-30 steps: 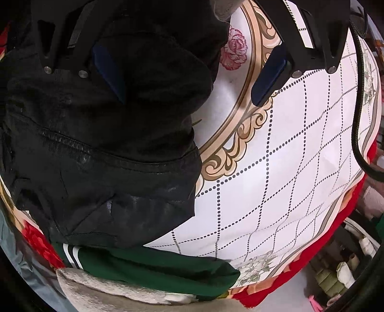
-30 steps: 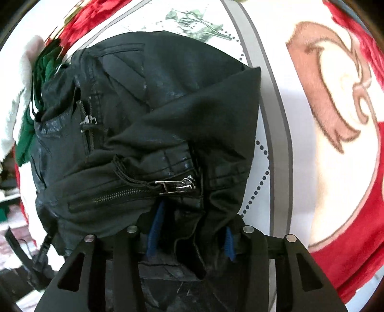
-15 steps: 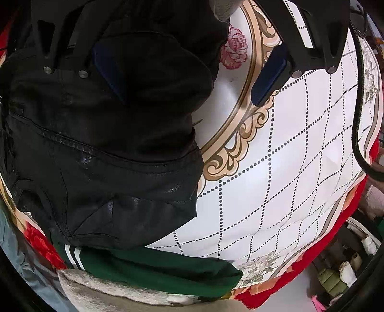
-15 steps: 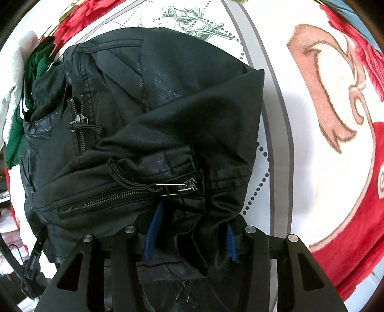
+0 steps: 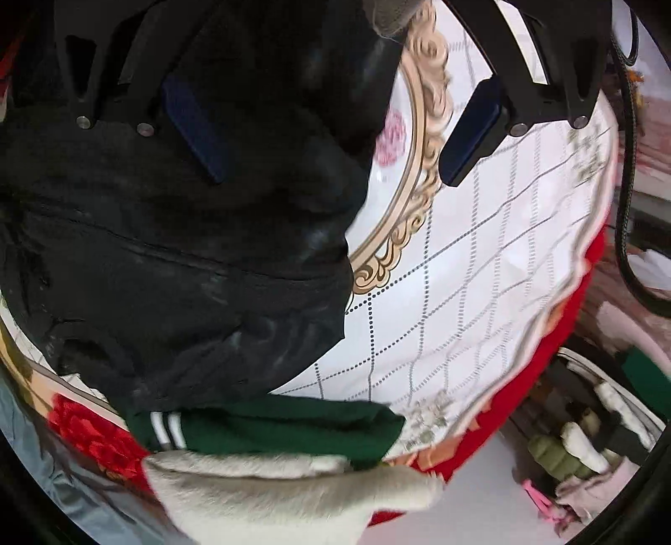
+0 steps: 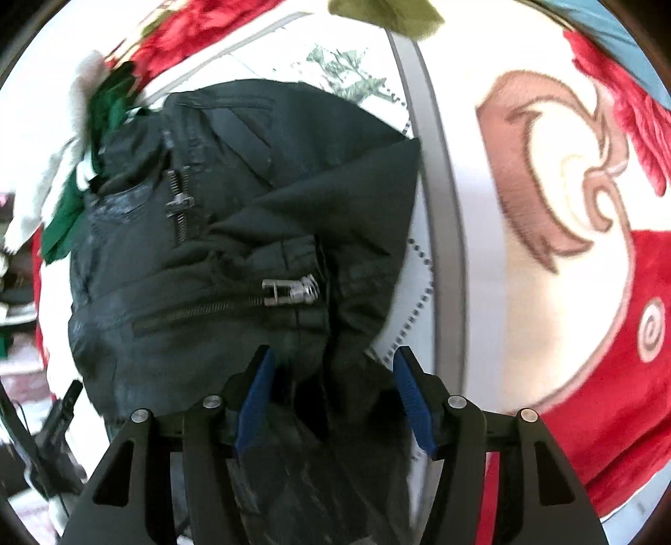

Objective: Fold large clothes

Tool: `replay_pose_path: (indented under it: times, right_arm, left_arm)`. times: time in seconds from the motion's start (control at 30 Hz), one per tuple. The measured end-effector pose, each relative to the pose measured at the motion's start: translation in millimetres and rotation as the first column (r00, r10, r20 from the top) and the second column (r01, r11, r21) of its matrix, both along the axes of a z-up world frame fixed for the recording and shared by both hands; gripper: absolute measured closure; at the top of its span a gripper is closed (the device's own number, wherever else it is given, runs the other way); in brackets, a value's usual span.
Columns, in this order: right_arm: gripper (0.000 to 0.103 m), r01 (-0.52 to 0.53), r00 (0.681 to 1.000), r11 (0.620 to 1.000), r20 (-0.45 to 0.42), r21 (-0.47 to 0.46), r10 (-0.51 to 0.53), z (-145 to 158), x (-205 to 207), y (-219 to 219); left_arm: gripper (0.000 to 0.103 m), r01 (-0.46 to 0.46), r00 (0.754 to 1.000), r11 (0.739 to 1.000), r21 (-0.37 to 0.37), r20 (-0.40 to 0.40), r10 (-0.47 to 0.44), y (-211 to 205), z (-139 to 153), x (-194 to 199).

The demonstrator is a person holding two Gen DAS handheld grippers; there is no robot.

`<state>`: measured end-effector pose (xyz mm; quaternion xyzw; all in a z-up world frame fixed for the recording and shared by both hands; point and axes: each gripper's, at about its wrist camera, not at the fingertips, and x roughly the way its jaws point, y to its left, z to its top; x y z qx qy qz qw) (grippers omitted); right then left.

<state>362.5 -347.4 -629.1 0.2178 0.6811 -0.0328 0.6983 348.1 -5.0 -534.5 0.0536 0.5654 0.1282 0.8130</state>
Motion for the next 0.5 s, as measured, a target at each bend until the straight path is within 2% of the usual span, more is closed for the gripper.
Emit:
replay_pose_path:
  times: [0.1, 0.23, 0.37, 0.5]
  right_arm:
    - [0.033, -0.045, 0.999, 0.998, 0.018, 0.033, 0.044, 18.1, -12.5, -18.0]
    - [0.033, -0.102, 0.994, 0.994, 0.028, 0.047, 0.101, 43.9, -28.4, -49.9]
    - [0.032, -0.169, 0.985, 0.986, 0.025, -0.004, 0.169, 61.6, -42.7, -86.4]
    - [0.032, -0.183, 0.983, 0.983, 0.004, -0.006, 0.183, 62.4, -57.9, -120.0]
  left_arm:
    - [0.0, -0.011, 1.0, 0.998, 0.062, -0.006, 0.011, -29.8, 17.6, -21.8]
    - [0.0, 0.016, 0.999, 0.984, 0.178, -0.054, -0.007, -92.9, 29.2, -59.3]
    - [0.0, 0.096, 0.991, 0.965, 0.245, -0.118, -0.069, -159.3, 20.0, -98.0]
    - [0.0, 0.21, 0.966, 0.936, 0.281, -0.209, -0.154, -236.2, 0.8, -138.5]
